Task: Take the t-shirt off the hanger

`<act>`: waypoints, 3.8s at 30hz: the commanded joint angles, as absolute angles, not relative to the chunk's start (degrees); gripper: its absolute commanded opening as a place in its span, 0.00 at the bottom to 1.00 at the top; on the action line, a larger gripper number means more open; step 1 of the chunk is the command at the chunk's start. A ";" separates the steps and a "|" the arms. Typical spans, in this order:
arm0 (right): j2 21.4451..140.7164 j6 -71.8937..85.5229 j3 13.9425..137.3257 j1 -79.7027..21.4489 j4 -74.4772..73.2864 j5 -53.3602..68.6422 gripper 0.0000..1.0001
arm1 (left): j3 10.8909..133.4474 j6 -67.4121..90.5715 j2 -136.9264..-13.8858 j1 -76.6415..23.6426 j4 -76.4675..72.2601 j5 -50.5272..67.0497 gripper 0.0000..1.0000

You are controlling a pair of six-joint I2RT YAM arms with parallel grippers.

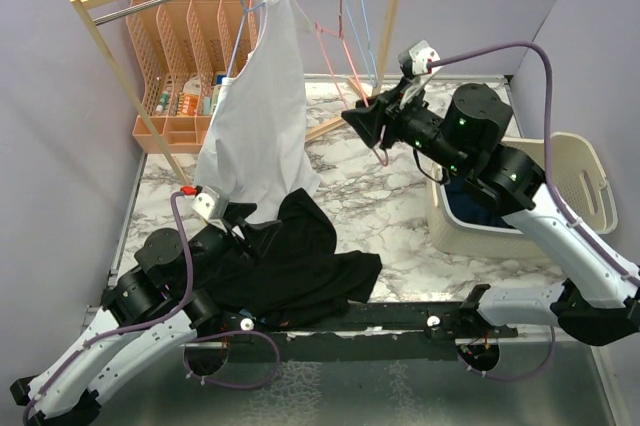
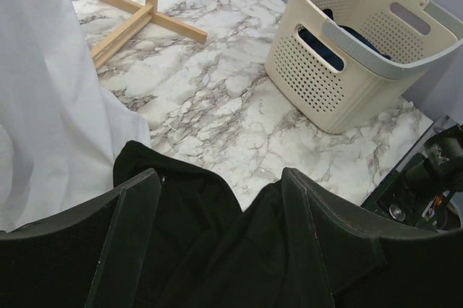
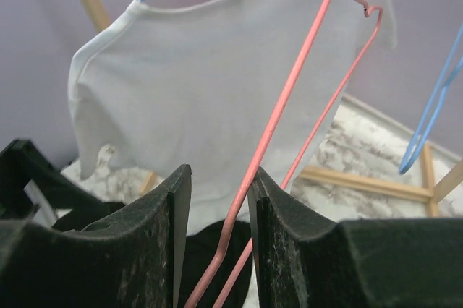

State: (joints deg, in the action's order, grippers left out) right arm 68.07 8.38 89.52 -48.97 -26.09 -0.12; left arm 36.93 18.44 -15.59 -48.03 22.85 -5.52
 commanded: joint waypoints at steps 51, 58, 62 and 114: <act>90.51 -0.88 103.77 -42.45 -8.95 -9.02 0.61 | 37.09 21.23 -12.66 -47.94 24.25 -7.91 0.69; 80.17 1.01 93.19 -42.45 -7.81 -10.33 0.89 | 37.05 21.34 -12.65 -47.99 24.20 -8.18 0.69; 72.45 3.89 87.05 -42.45 -10.27 -4.51 0.92 | 37.09 21.35 -12.91 -47.91 24.24 -8.29 0.69; 106.00 7.48 58.98 -71.37 -14.40 11.04 0.30 | 37.53 24.00 -4.94 -47.96 27.05 -19.34 0.67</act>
